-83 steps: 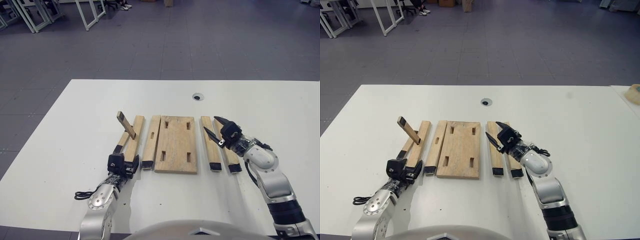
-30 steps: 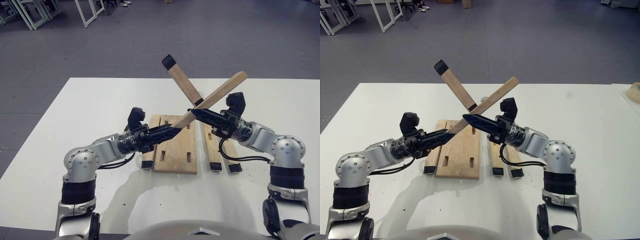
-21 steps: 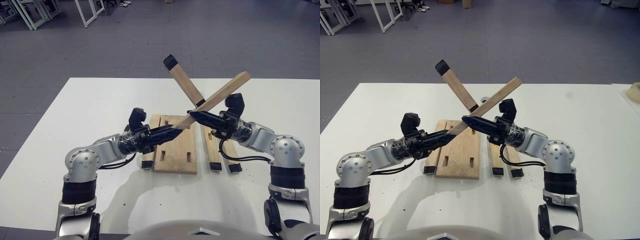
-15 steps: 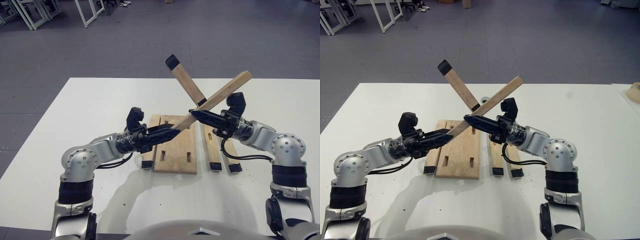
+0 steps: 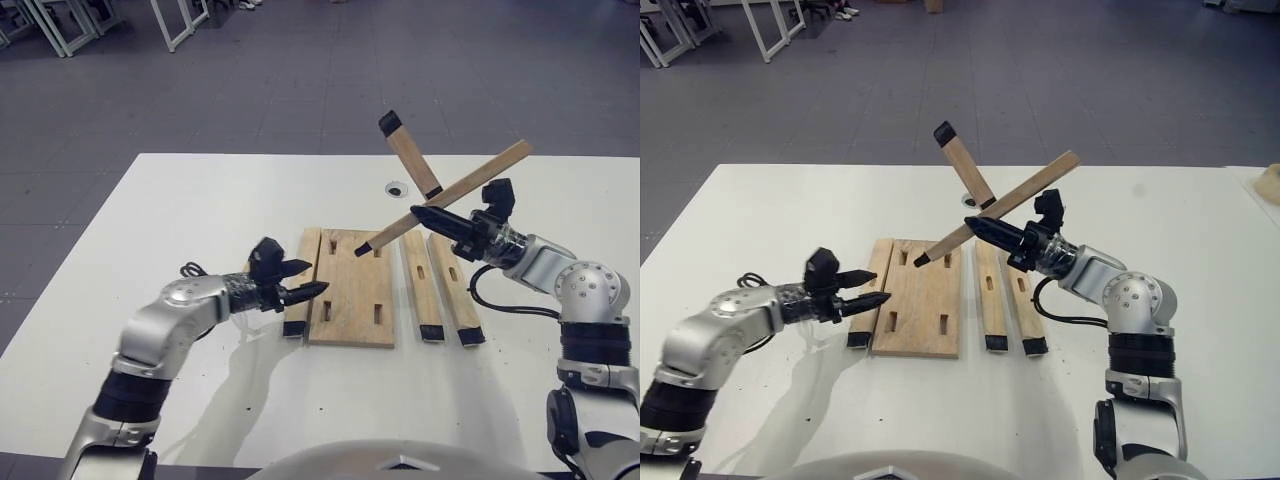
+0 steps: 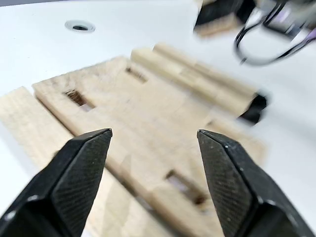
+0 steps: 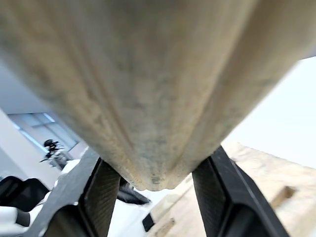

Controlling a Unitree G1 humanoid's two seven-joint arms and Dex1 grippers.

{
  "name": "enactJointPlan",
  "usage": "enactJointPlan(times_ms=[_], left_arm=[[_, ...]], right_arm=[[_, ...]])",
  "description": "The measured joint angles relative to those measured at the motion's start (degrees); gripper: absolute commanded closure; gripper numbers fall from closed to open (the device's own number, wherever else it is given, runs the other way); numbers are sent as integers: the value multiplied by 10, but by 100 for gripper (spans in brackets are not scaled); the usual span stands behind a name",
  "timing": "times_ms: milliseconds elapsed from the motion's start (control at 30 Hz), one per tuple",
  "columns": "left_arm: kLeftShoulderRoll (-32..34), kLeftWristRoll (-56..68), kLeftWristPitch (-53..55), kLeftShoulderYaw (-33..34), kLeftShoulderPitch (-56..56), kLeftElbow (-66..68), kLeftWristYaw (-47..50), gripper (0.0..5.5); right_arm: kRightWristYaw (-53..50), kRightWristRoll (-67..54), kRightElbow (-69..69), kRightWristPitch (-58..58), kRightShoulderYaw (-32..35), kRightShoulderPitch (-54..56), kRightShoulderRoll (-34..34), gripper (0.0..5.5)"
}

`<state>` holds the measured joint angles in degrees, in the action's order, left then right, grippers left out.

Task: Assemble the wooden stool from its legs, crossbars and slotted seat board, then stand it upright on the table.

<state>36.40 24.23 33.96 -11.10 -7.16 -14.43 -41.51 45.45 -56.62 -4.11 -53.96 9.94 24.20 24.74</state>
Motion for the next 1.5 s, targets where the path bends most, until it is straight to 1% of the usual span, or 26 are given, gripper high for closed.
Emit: enactJointPlan(times_ms=[33,100,167,233,333,467,567,700,833,933,1100,1300,1367,1500], left_arm=[[2,-69,-38,-43,0,-2,16,230],[21,-160,-96,-98,3,-2,21,230],[46,-215,-142,-121,1,-10,16,230],[63,-251,-159,-132,-2,-15,11,230],[89,-279,-167,-127,-4,-23,-3,230],[100,-286,-168,-118,0,-27,-22,230],[109,-291,-188,-110,-1,-10,-33,230],[134,-318,-245,-98,-25,54,-46,230],[134,-325,-282,-93,-45,101,-60,230],[134,-331,-299,-92,-50,114,-66,230],[128,-342,-301,-92,-55,115,-73,230],[112,-358,-297,-90,-58,116,-71,230],[110,-358,-297,-90,-57,115,-72,230],[106,-364,-293,-88,-53,109,-71,230]], right_arm=[[-4,8,-1,8,0,0,-1,347],[-4,15,0,13,0,0,-2,347],[-4,26,0,16,-2,0,-5,347],[-3,33,0,21,-5,0,-6,347],[1,57,0,40,-14,0,-7,347],[12,113,-12,89,-34,5,-6,347],[37,172,-33,140,-71,19,-2,347],[83,243,-92,205,-124,47,-2,347],[118,290,-147,250,-153,73,-10,347],[134,306,-181,267,-159,90,-22,347],[155,339,-249,308,-170,123,-39,347],[166,390,-382,407,-196,195,-57,347],[139,424,-390,452,-205,206,-58,347],[134,446,-336,468,-224,181,-57,348]])
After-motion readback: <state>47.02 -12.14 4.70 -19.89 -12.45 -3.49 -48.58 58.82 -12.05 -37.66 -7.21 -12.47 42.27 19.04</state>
